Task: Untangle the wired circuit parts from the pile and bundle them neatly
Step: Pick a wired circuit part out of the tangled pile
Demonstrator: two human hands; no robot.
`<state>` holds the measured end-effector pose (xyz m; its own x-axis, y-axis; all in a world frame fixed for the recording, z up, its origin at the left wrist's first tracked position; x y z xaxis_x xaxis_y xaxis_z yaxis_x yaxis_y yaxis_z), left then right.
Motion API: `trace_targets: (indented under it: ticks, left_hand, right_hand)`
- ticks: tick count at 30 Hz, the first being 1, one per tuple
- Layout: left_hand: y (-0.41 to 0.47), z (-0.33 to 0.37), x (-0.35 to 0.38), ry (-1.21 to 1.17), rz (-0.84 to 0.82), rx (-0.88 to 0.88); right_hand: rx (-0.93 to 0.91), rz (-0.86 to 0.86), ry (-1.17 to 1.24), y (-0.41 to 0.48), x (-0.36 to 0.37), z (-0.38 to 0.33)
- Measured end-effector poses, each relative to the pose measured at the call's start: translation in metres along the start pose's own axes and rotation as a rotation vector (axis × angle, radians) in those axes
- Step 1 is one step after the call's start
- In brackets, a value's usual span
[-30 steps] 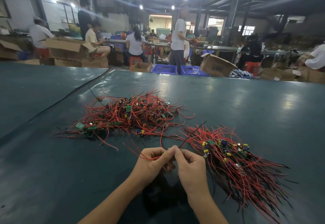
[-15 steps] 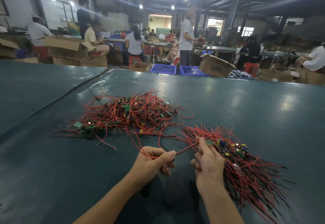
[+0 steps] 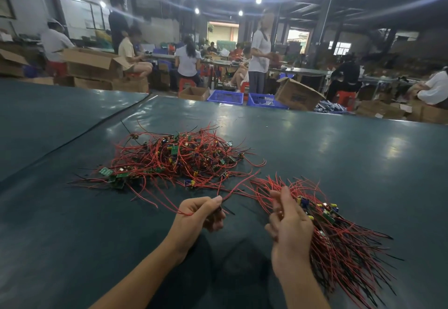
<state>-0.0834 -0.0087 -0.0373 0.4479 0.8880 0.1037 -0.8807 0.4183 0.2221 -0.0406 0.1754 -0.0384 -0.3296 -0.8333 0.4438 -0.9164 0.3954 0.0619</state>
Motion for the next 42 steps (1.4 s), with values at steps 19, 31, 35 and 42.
trace_targets:
  ticks: [19,31,35,42]
  left_hand:
    - [0.001,0.001,0.002,0.037,-0.057,-0.041]
    - [-0.001,-0.019,-0.019,-0.250,0.239,-0.237]
    - [0.001,-0.021,-0.018,-0.314,0.260,-0.247]
    - [0.003,-0.026,-0.021,-0.454,0.246,-0.275]
  right_hand:
    - [0.110,0.067,-0.036,0.000,-0.003,0.011]
    - [-0.013,0.037,-0.040,-0.004,0.002,0.003]
    - [-0.015,-0.064,0.055,-0.006,0.010,0.000]
    - [-0.014,-0.224,0.091,-0.010,0.024,0.003]
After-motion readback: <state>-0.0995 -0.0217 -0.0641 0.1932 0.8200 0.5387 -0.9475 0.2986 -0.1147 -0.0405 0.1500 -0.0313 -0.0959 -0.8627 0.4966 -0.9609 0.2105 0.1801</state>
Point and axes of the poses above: each hand's wrist, its own y-axis towards the middle knuckle, its own x-axis out of the palm, z = x × y, the point moved 7 cm from there along y, towards the middle knuckle, and after that the axes turned 11 degrees about -z, right-handed, at the moved point
